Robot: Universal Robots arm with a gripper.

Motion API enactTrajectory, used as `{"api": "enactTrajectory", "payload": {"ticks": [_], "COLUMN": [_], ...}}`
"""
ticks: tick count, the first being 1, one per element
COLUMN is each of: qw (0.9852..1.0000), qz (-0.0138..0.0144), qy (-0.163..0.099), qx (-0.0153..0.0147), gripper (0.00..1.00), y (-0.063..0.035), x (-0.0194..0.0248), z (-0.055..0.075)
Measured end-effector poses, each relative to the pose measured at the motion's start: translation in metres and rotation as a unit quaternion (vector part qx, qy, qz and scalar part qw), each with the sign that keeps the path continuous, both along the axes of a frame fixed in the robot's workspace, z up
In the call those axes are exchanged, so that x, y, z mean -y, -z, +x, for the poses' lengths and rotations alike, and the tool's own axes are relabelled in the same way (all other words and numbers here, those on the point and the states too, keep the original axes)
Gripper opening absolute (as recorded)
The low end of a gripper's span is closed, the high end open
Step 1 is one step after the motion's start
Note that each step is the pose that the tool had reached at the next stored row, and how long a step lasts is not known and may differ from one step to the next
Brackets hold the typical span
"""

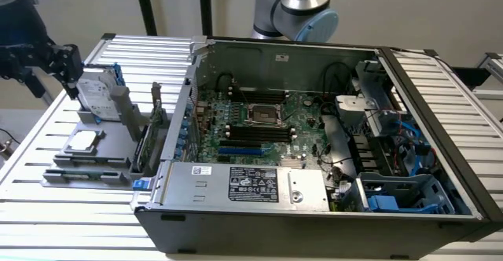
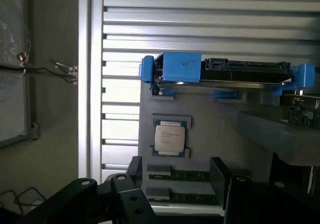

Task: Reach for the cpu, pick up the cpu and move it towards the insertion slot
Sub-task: 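Pick up the cpu and move it towards the insertion slot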

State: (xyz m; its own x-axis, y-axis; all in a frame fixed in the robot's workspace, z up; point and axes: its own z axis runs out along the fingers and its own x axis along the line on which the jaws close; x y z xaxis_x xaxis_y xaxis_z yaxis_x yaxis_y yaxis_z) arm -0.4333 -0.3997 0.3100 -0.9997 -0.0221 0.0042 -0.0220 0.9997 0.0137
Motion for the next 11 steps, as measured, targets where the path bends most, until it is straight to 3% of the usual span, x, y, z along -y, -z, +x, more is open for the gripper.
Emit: {"api": "enactTrajectory", "payload": {"ticks": [11], "qw": [1.0], "qz": [0.0], "qy": [0.0], "qx": [0.0], "gripper": [0.65], "y": [0.0199], "x": [0.0006], "z": [0.0]}}
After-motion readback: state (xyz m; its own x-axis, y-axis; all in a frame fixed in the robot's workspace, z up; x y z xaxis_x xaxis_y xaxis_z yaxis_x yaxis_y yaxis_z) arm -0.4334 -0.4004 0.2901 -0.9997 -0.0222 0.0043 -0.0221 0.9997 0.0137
